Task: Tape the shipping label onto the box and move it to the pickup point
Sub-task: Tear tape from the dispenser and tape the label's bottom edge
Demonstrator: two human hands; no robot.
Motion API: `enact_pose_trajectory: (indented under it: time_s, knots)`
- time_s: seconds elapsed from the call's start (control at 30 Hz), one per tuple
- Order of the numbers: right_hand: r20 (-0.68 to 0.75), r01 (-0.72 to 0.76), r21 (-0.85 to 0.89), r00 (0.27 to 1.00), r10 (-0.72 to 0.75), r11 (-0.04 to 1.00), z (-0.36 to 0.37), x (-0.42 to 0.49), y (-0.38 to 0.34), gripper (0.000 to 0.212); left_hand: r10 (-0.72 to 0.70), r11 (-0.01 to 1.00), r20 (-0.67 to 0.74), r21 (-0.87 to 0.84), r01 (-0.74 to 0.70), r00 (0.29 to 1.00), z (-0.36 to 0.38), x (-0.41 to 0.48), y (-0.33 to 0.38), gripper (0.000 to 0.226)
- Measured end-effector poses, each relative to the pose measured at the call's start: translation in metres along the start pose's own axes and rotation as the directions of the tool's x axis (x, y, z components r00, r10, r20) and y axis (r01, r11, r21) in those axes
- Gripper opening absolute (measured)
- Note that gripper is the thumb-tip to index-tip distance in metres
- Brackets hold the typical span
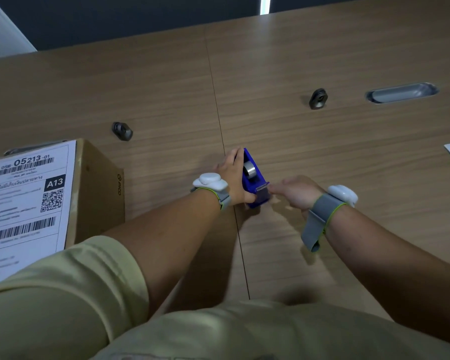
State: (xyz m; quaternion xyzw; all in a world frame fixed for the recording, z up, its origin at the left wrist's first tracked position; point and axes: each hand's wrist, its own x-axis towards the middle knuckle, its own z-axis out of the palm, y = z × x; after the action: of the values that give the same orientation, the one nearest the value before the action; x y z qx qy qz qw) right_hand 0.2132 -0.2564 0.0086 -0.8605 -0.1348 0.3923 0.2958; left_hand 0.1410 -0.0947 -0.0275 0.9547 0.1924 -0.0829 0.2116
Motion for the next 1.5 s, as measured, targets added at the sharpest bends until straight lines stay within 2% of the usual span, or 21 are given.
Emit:
enact_pose_trajectory:
  time_s: [0.27, 0.33, 0.43, 0.5, 0.6, 0.7, 0.73, 0.8, 0.87, 0.93, 0.97, 1.07, 1.13, 1.23, 1.3, 1.37, 1.5]
  knots:
    - [-0.131, -0.024, 0.035, 0.991, 0.028, 0.999, 0.028, 0.003, 0.029, 0.025, -0.001, 1.0, 0.02, 0.01, 0.001, 1.0, 0.0, -0.001, -0.002, 0.128]
    - [-0.182, -0.052, 0.063, 0.981, 0.063, 0.997, 0.043, 0.009, 0.035, 0.025, -0.009, 1.0, 0.027, 0.021, 0.008, 1.0, 0.001, 0.0, -0.001, 0.129]
    - [-0.231, -0.1, -0.017, 0.968, 0.094, 0.995, 0.062, 0.011, 0.054, 0.025, -0.018, 0.999, 0.039, 0.046, 0.016, 0.999, 0.001, 0.003, -0.002, 0.129]
    - [-0.237, -0.075, 0.065, 0.967, 0.088, 0.995, 0.065, 0.002, 0.065, 0.024, 0.007, 0.999, 0.055, 0.044, -0.009, 0.998, -0.004, 0.0, -0.001, 0.126]
    - [-0.164, 0.043, 0.237, 0.986, -0.004, 0.971, 0.06, -0.019, 0.067, 0.022, 0.04, 0.999, 0.038, -0.029, -0.039, 0.998, -0.018, -0.018, 0.005, 0.096]
    - [-0.052, 0.161, 0.354, 0.987, -0.152, 0.921, 0.056, -0.049, 0.053, 0.012, -0.059, 0.974, 0.026, -0.218, 0.063, 0.998, -0.034, -0.057, 0.008, 0.049]
    - [-0.023, 0.194, 0.376, 0.98, -0.2, 0.906, 0.056, -0.056, 0.049, 0.013, -0.127, 0.94, 0.08, -0.31, 0.146, 0.989, -0.036, -0.069, 0.007, 0.036]
    - [0.015, 0.253, 0.396, 0.959, -0.282, 0.882, 0.061, -0.075, 0.039, 0.017, -0.217, 0.782, 0.307, -0.514, 0.353, 0.927, -0.038, -0.098, 0.004, 0.038]
    - [0.056, 0.295, 0.409, 0.936, -0.346, 0.864, 0.07, -0.091, 0.028, 0.018, -0.177, 0.575, 0.573, -0.599, 0.556, 0.8, -0.038, -0.124, -0.003, 0.05]
    - [0.088, 0.329, 0.41, 0.914, -0.396, 0.851, 0.081, -0.105, 0.016, 0.016, -0.084, 0.436, 0.695, -0.618, 0.654, 0.714, -0.04, -0.145, -0.015, 0.054]
    - [0.101, 0.342, 0.408, 0.905, -0.414, 0.847, 0.086, -0.112, 0.009, 0.016, -0.04, 0.391, 0.716, -0.631, 0.67, 0.697, -0.042, -0.154, -0.021, 0.053]
    - [0.125, 0.357, 0.387, 0.893, -0.432, 0.85, 0.103, -0.128, -0.009, 0.017, 0.021, 0.326, 0.688, -0.69, 0.646, 0.725, -0.053, -0.18, -0.041, 0.04]
    - [0.146, 0.365, 0.343, 0.889, -0.433, 0.866, 0.118, -0.14, -0.024, 0.015, -0.031, 0.328, 0.605, -0.746, 0.58, 0.796, -0.063, -0.199, -0.058, 0.031]
    - [0.161, 0.371, 0.306, 0.887, -0.432, 0.877, 0.133, -0.149, -0.04, 0.013, -0.151, 0.442, 0.439, -0.771, 0.458, 0.886, -0.072, -0.221, -0.073, 0.007]
    - [0.182, 0.378, 0.28, 0.882, -0.435, 0.883, 0.149, -0.159, -0.054, 0.011, -0.209, 0.519, 0.338, -0.757, 0.397, 0.917, -0.081, -0.241, -0.088, 0.013]
    - [0.233, 0.407, 0.249, 0.856, -0.462, 0.879, 0.191, -0.177, -0.085, 0.009, -0.28, 0.534, 0.224, -0.772, 0.345, 0.934, -0.096, -0.282, -0.125, 0.017]
    - [0.256, 0.343, 0.22, 0.883, -0.393, 0.913, 0.211, -0.181, -0.109, 0.009, -0.339, 0.586, 0.067, -0.766, 0.266, 0.939, -0.11, -0.31, -0.141, 0.012]
